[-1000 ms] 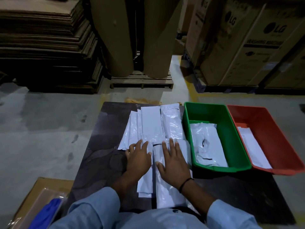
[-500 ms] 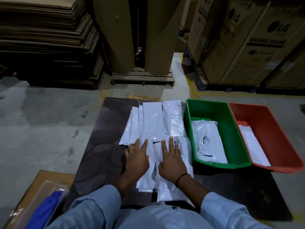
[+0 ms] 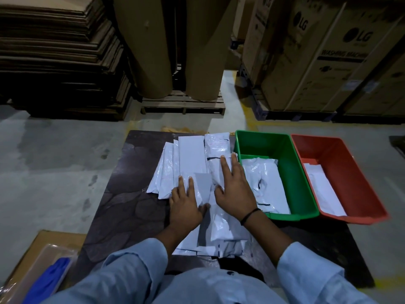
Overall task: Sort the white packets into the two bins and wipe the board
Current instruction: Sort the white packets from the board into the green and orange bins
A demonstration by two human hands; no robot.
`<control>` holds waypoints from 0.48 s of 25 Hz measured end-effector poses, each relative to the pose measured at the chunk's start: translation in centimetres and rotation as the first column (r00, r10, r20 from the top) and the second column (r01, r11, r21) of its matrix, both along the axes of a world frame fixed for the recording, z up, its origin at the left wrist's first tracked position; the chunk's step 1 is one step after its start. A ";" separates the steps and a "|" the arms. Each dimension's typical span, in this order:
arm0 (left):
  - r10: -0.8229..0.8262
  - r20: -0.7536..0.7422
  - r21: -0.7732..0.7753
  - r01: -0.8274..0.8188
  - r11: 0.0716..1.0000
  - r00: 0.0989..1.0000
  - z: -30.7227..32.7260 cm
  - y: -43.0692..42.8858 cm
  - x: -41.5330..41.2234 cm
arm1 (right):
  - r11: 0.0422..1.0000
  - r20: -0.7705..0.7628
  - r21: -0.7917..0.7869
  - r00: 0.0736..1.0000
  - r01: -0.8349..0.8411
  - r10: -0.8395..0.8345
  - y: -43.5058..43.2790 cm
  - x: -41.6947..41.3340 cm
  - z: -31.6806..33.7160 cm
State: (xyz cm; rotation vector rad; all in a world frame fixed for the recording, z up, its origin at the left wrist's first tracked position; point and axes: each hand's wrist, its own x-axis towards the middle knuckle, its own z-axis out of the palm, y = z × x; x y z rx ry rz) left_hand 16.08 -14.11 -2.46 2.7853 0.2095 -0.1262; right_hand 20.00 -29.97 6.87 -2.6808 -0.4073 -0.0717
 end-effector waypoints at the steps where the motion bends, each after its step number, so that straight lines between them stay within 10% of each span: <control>1: 0.002 0.005 0.026 -0.003 1.000 1.000 -0.2 -0.1 0.0 | 1.000 -0.001 0.002 1.000 0.004 -0.004 -0.4 0.1 0.0; 12: 0.054 0.074 0.049 -0.058 0.997 0.996 0.7 0.3 1.1 | 0.999 -0.014 0.042 0.999 -0.035 0.035 -3.1 1.4 -0.2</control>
